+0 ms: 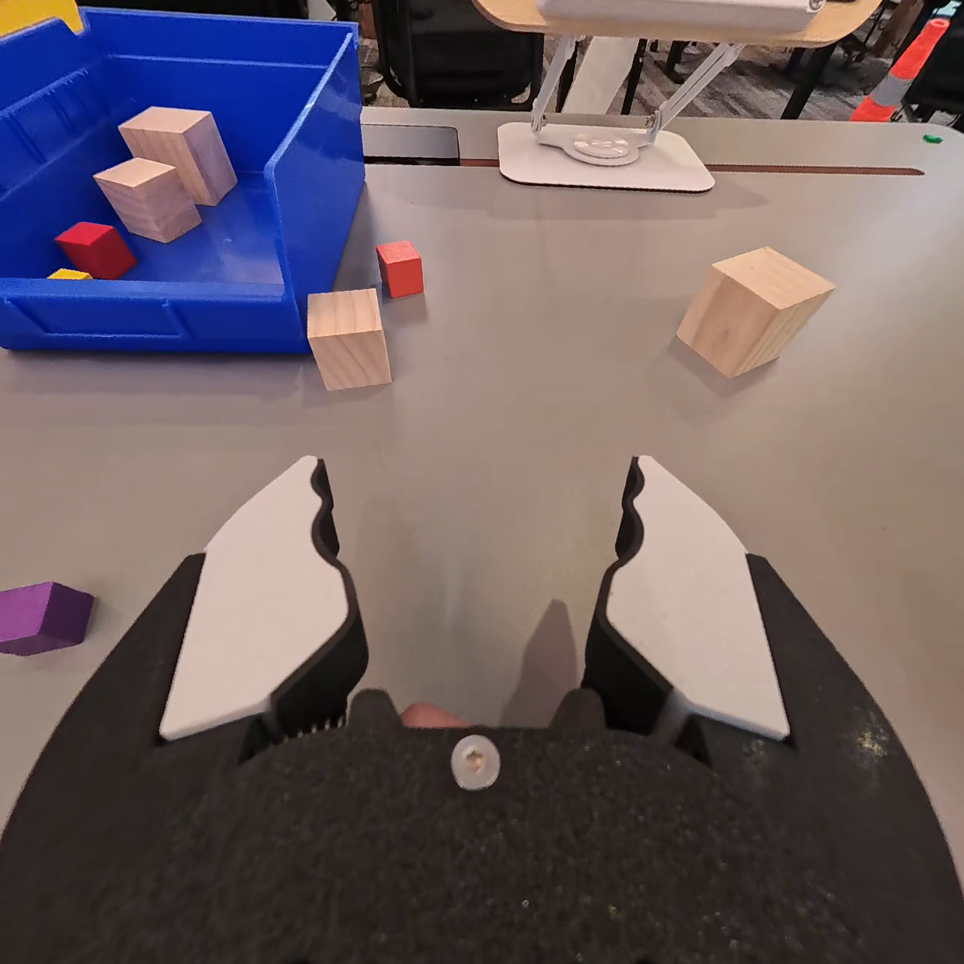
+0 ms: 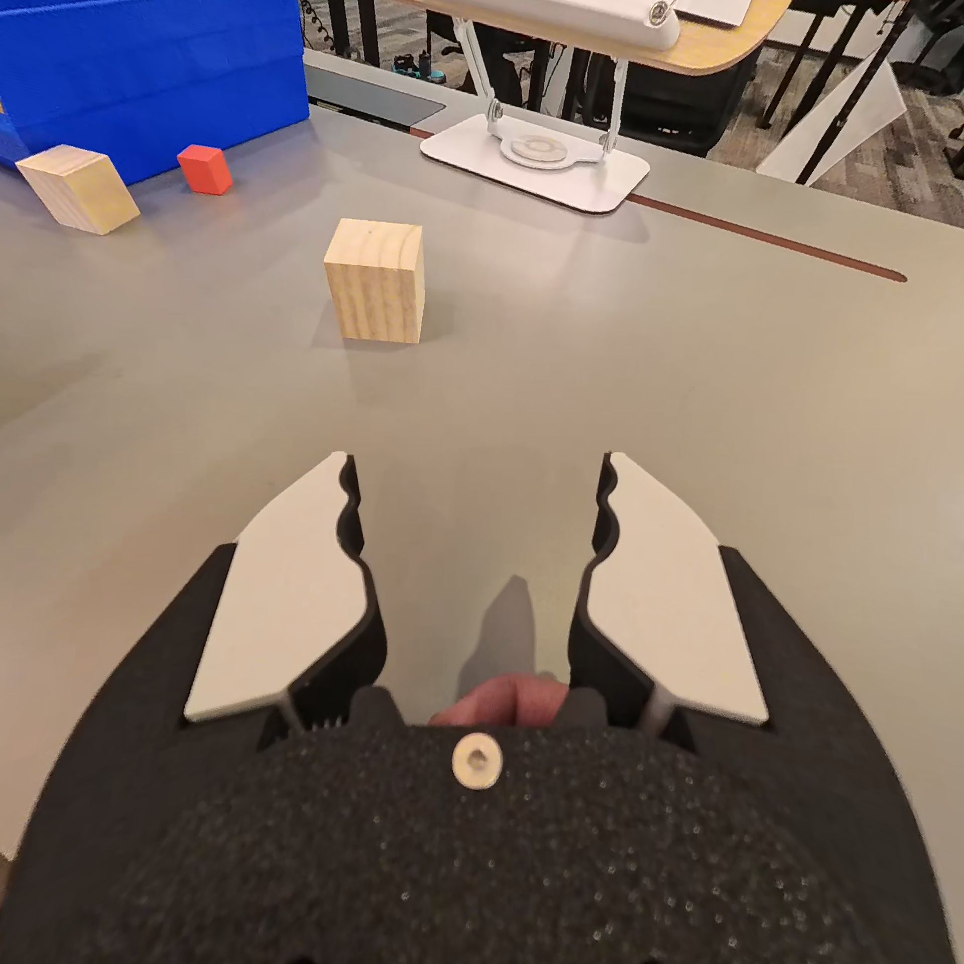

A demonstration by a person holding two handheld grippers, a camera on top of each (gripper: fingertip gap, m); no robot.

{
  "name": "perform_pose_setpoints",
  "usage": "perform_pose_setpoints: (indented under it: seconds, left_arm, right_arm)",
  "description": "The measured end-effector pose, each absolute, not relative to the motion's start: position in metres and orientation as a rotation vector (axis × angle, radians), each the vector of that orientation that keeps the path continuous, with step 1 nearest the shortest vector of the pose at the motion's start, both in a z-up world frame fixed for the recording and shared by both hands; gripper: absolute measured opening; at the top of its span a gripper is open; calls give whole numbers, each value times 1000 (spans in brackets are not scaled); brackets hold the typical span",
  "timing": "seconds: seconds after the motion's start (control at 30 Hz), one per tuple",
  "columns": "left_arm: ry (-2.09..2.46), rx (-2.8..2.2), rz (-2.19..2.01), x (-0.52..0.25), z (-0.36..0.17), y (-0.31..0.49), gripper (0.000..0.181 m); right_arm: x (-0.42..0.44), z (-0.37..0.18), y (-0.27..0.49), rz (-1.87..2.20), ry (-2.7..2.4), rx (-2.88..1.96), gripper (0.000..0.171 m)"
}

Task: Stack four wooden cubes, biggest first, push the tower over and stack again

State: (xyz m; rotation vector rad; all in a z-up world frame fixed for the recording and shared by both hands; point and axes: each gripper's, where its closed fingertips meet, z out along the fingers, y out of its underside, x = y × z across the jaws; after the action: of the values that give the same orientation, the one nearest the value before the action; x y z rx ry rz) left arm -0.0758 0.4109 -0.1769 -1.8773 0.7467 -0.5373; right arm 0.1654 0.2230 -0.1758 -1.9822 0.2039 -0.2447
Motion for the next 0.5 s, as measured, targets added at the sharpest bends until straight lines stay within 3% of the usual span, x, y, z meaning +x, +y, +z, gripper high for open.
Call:
perform_pose_setpoints:
  seconds: [0.23,0.5]
  left_arm:
    - [718,-1911,-512,-78,-180,421,103]
    - [527,-2119,-408,-78,-198,506,102]
  right_arm:
    - [167,-176,225,-246,200,-1986,87]
    - [167,-179,228,-230,187,-1997,87]
